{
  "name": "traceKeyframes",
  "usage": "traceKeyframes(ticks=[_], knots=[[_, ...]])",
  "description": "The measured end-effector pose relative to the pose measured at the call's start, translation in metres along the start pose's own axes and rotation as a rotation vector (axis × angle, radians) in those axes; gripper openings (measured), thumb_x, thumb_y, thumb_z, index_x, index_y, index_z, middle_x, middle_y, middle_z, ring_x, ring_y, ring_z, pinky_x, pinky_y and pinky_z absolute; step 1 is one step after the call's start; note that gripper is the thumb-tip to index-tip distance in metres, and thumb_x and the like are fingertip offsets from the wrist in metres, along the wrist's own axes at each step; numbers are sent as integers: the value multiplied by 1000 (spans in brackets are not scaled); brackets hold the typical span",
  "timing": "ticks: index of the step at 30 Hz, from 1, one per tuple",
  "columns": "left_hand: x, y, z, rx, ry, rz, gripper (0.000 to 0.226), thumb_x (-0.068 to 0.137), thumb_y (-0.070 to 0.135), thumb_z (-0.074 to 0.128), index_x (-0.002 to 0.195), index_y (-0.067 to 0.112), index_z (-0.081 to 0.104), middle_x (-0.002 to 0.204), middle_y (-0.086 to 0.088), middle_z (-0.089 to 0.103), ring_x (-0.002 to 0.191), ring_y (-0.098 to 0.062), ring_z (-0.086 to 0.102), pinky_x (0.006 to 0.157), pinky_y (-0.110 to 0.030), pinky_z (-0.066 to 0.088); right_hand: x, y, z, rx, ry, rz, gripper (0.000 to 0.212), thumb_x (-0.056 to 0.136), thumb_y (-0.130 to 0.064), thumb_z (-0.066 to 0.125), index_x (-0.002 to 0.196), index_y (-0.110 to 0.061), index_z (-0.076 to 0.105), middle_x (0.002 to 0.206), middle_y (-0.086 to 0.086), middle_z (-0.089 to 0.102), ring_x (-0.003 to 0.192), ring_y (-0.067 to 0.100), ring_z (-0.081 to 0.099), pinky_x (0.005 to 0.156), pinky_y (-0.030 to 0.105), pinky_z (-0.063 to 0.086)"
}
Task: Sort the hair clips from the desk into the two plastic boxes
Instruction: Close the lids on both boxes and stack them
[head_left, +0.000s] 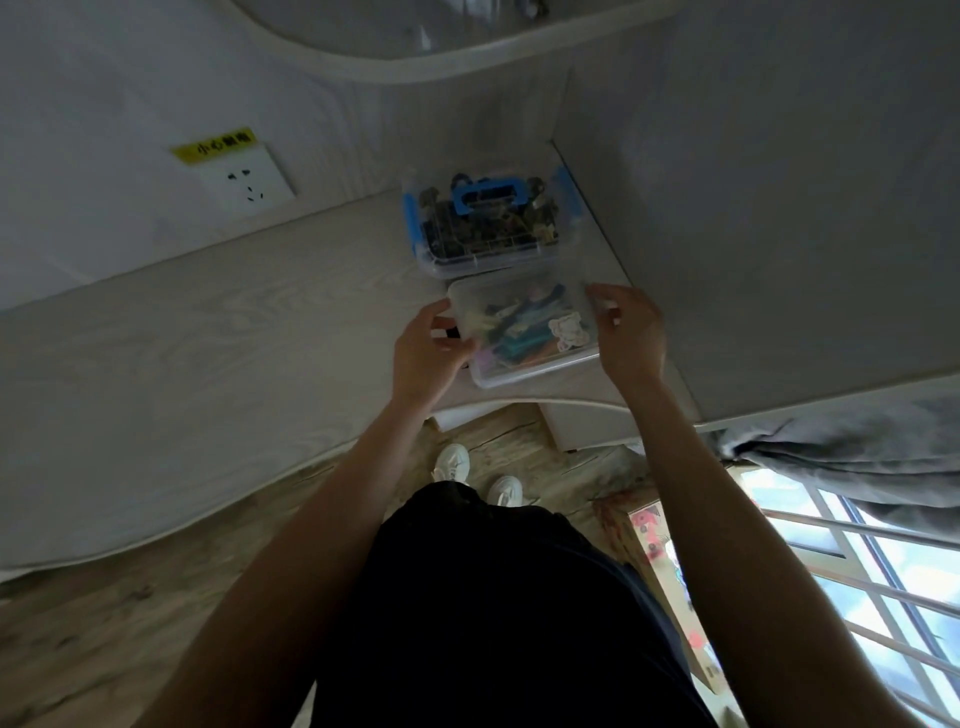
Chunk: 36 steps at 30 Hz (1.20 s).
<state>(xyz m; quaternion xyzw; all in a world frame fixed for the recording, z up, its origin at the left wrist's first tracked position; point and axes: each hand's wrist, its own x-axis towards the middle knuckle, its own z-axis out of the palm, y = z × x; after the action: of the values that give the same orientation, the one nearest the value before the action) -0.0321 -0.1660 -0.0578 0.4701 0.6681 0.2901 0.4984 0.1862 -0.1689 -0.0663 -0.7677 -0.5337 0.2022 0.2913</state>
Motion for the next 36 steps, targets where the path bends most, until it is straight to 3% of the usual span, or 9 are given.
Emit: traceKeyframes(ticks=[3,9,13,17,19,22,26,30,36], knots=[[1,-2,3,30,14,0,64,71,24,78,127,21,49,107,3,61,90,-19,66,84,-43,56,5,1,-1,-28,-33,11,26,91,-11,49,111,-19,65,102,13,69,89,29,65,79,42,55],[1,-8,-4,106,-5,-38,63,74,19,76,129,18,45,101,4,56,87,-11,57,80,-27,52,-8,-1,-6,-28,-128,50,26,83,-17,61,108,-22,66,97,11,71,87,27,65,76,33,52],[0,-17,-8,156,53,-39,63,70,22,78,126,20,49,110,-2,57,82,-11,57,74,-22,47,-11,9,-5,-10,-123,48,38,77,-21,70,113,-22,60,112,4,59,101,24,55,86,35,48],[2,-14,-5,-245,36,-360,69,71,11,77,131,17,43,120,-4,50,100,-18,53,86,-31,46,-5,5,-5,555,-291,569,58,78,-3,67,130,-7,43,115,13,52,97,22,53,66,25,44],[2,-13,-5,-327,4,-439,58,72,9,76,125,12,51,112,-8,60,91,-19,59,79,-29,50,-6,2,-4,640,-289,609,53,79,2,64,129,-2,47,117,17,57,93,22,57,64,20,45],[-1,-13,-2,-244,40,-338,31,71,11,75,101,5,68,85,-10,67,72,-18,61,65,-26,50,-15,-7,0,535,-166,453,36,78,2,62,114,0,62,99,12,64,83,18,59,60,13,46],[-12,-13,5,308,121,-8,16,81,23,64,82,8,67,67,-4,60,61,-17,54,51,-20,37,-30,-9,8,169,-51,286,29,85,-11,56,113,-13,65,101,11,64,80,18,54,66,24,36],[-16,-10,12,531,170,103,18,88,20,52,91,3,58,72,-8,46,62,-22,46,56,-28,33,-35,-11,11,19,-11,227,33,90,-10,51,122,-16,60,113,14,57,76,16,46,66,22,31],[-18,-6,13,589,142,115,27,93,19,46,112,3,55,91,-18,57,71,-23,47,64,-29,36,-36,-15,11,-20,-41,194,37,92,-7,47,128,-14,54,119,14,51,85,22,52,70,24,34]])
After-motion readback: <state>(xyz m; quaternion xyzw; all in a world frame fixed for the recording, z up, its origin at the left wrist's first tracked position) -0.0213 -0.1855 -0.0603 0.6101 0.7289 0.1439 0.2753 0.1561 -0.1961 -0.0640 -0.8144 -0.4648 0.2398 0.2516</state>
